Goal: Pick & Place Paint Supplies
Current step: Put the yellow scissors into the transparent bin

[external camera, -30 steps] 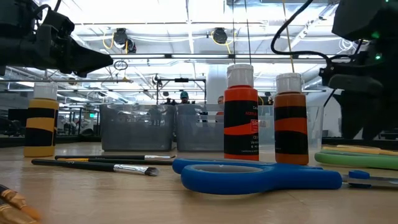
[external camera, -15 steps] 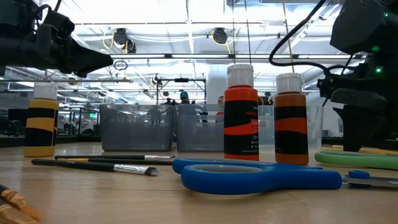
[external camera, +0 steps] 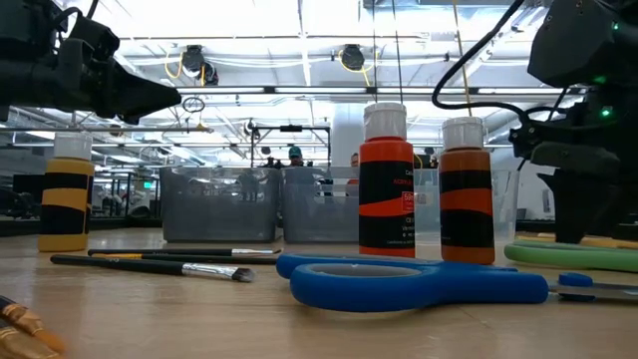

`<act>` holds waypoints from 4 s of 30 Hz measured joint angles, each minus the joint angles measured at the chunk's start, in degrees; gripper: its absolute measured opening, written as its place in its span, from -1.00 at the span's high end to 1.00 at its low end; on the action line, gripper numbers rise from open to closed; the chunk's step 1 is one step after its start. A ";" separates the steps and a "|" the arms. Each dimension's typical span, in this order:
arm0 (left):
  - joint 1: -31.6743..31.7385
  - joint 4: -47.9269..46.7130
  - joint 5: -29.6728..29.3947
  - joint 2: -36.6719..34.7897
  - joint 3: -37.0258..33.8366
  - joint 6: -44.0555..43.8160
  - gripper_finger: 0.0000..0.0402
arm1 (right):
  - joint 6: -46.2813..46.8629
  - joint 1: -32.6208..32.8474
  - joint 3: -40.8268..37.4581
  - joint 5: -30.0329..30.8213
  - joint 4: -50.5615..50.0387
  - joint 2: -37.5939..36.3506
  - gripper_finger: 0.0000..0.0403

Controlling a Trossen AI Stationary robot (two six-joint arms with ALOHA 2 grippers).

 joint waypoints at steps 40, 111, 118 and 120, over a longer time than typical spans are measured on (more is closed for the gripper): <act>0.01 -0.02 0.00 0.01 0.00 0.02 0.38 | -6.31 0.07 -1.68 -4.04 -1.00 0.05 0.49; 0.01 0.94 -0.02 -0.01 -0.02 -3.04 0.38 | -44.50 -11.40 -1.55 33.21 47.94 -11.81 0.54; -0.01 0.93 -0.02 -0.01 -0.02 -3.21 0.38 | -36.64 -12.03 -1.58 32.36 38.72 -11.81 0.54; -0.01 0.92 -0.02 -0.01 -0.02 -3.21 0.38 | -36.09 -12.41 -1.58 32.38 38.02 -11.81 0.54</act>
